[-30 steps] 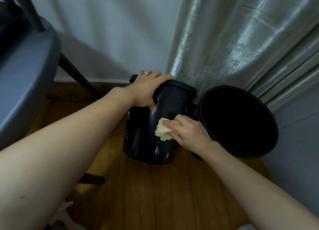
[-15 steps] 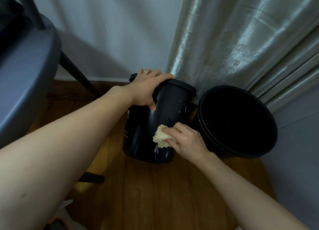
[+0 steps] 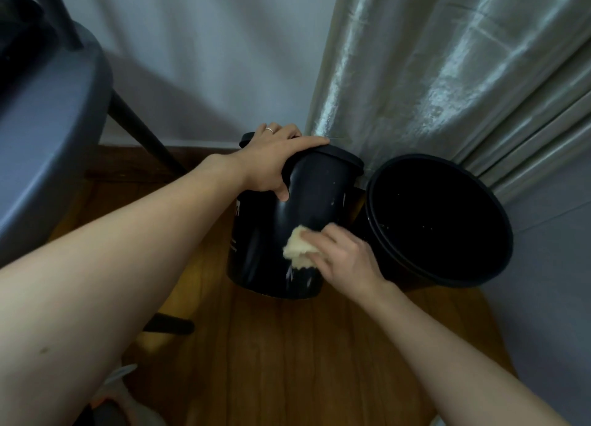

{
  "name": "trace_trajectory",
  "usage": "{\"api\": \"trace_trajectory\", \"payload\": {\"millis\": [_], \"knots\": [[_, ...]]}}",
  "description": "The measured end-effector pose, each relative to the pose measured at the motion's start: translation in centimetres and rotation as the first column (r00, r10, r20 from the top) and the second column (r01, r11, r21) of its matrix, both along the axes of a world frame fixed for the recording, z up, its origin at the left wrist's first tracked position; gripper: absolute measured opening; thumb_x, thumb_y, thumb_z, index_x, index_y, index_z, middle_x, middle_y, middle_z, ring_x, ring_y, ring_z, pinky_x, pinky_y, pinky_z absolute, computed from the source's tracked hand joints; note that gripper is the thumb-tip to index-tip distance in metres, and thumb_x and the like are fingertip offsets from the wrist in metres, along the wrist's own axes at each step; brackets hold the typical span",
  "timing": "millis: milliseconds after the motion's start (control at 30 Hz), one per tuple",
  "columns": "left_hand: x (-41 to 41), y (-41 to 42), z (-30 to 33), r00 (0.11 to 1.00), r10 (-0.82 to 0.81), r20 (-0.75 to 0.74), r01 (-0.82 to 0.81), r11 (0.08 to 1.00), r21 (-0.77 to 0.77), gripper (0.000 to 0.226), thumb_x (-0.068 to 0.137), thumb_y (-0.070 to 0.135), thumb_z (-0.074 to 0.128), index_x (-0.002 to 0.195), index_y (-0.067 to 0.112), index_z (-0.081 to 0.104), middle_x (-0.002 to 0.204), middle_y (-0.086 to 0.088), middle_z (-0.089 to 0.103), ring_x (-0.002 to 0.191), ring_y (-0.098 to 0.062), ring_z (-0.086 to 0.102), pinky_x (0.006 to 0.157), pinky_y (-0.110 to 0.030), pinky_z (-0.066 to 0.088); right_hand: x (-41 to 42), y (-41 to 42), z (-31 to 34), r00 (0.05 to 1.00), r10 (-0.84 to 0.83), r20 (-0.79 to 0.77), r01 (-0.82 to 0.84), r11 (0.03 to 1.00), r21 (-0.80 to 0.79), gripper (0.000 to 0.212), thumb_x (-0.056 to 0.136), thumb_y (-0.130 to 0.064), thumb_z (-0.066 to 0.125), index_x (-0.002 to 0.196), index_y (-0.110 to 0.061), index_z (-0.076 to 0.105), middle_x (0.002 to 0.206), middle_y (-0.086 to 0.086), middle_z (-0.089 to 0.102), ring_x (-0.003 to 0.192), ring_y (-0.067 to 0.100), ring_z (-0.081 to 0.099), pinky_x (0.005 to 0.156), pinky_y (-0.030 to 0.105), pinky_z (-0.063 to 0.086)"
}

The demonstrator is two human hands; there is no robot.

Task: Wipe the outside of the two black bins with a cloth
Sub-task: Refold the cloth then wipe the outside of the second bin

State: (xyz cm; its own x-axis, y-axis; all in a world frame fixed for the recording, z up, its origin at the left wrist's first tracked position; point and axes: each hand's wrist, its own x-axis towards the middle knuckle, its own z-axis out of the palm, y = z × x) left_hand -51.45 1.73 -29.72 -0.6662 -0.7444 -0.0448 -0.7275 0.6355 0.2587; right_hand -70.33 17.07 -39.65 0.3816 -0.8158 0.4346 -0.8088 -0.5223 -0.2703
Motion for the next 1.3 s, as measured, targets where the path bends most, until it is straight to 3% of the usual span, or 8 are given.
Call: {"api": "trace_trajectory", "payload": {"millis": [100, 167, 400, 633, 833, 933, 1133, 1300], "knots": [[0.0, 0.1, 0.0, 1.000, 0.000, 0.008, 0.000, 1.000, -0.009, 0.118, 0.057, 0.031, 0.091, 0.149, 0.046, 0.019, 0.131, -0.004, 0.041, 0.118, -0.028, 0.035, 0.108, -0.040, 0.020, 0.0, -1.7, 1.3, 0.965, -0.227, 0.131, 0.225, 0.974, 0.031, 0.032, 0.091, -0.028, 0.065, 0.120, -0.015, 0.066, 0.091, 0.004, 0.056, 0.076, 0.020, 0.058, 0.060, 0.033, 0.053], [0.0, 0.1, 0.0, 1.000, -0.004, 0.009, 0.004, 1.000, -0.013, 0.119, 0.056, 0.031, 0.091, 0.149, 0.046, 0.019, 0.130, -0.004, 0.041, 0.117, -0.028, 0.035, 0.108, -0.040, 0.020, 0.1, -1.6, 1.2, 0.955, -0.249, 0.163, 0.242, 0.968, 0.060, 0.033, 0.092, -0.030, 0.064, 0.121, -0.016, 0.066, 0.092, 0.004, 0.056, 0.077, 0.020, 0.058, 0.062, 0.033, 0.053], [0.0, 0.2, 0.1, 1.000, -0.005, 0.009, 0.005, 1.000, -0.002, 0.117, 0.057, 0.031, 0.091, 0.148, 0.047, 0.020, 0.130, -0.004, 0.040, 0.118, -0.028, 0.034, 0.107, -0.038, 0.019, -0.2, 1.8, -1.2, 0.987, 0.138, -0.082, -0.133, 0.989, 0.064, 0.031, 0.092, -0.031, 0.056, 0.121, -0.021, 0.055, 0.089, 0.003, 0.056, 0.078, 0.018, 0.059, 0.050, 0.033, 0.055], [0.0, 0.1, 0.0, 0.999, 0.006, 0.036, -0.005, 1.000, -0.024, 0.118, 0.057, 0.034, 0.091, 0.149, 0.046, 0.018, 0.132, -0.005, 0.040, 0.120, -0.030, 0.034, 0.109, -0.042, 0.020, 1.1, -0.3, 0.5, 0.977, -0.193, 0.087, 0.190, 0.981, 0.040, 0.032, 0.089, -0.029, 0.068, 0.118, -0.018, 0.066, 0.089, 0.002, 0.056, 0.077, 0.018, 0.058, 0.058, 0.032, 0.054], [-0.1, -0.1, 0.0, 1.000, 0.004, 0.028, -0.003, 1.000, -0.013, 0.117, 0.057, 0.033, 0.091, 0.149, 0.046, 0.018, 0.132, -0.006, 0.040, 0.119, -0.031, 0.035, 0.109, -0.043, 0.022, 1.1, 3.5, -2.3, 0.989, 0.136, -0.054, -0.131, 0.987, 0.094, 0.029, 0.090, -0.028, 0.058, 0.118, -0.019, 0.058, 0.092, 0.002, 0.055, 0.080, 0.016, 0.058, 0.052, 0.031, 0.056], [0.0, 0.0, 0.0, 1.000, 0.006, 0.023, -0.006, 1.000, -0.010, 0.118, 0.057, 0.033, 0.091, 0.149, 0.046, 0.018, 0.131, -0.006, 0.040, 0.119, -0.030, 0.035, 0.110, -0.043, 0.021, 0.8, 2.9, -2.0, 0.976, 0.190, -0.105, -0.182, 0.980, 0.079, 0.027, 0.090, -0.028, 0.058, 0.116, -0.018, 0.059, 0.090, 0.003, 0.056, 0.078, 0.018, 0.059, 0.047, 0.033, 0.054], [0.1, 0.0, 0.0, 0.999, 0.017, 0.038, -0.017, 1.000, -0.019, 0.117, 0.057, 0.033, 0.090, 0.149, 0.045, 0.018, 0.131, -0.006, 0.040, 0.119, -0.031, 0.035, 0.110, -0.044, 0.022, 0.9, 0.2, 0.1, 0.984, -0.157, 0.081, 0.155, 0.987, 0.040, 0.031, 0.088, -0.025, 0.068, 0.117, -0.016, 0.065, 0.088, 0.003, 0.055, 0.076, 0.020, 0.059, 0.056, 0.033, 0.055], [0.2, -0.1, 0.1, 1.000, 0.018, 0.015, -0.018, 1.000, 0.007, 0.117, 0.058, 0.031, 0.091, 0.148, 0.047, 0.019, 0.131, -0.005, 0.040, 0.118, -0.029, 0.034, 0.109, -0.042, 0.021, 1.2, 3.7, -2.7, 0.986, 0.153, -0.071, -0.147, 0.985, 0.088, 0.030, 0.091, -0.030, 0.055, 0.118, -0.018, 0.058, 0.092, 0.003, 0.056, 0.079, 0.018, 0.059, 0.050, 0.033, 0.056]]}}
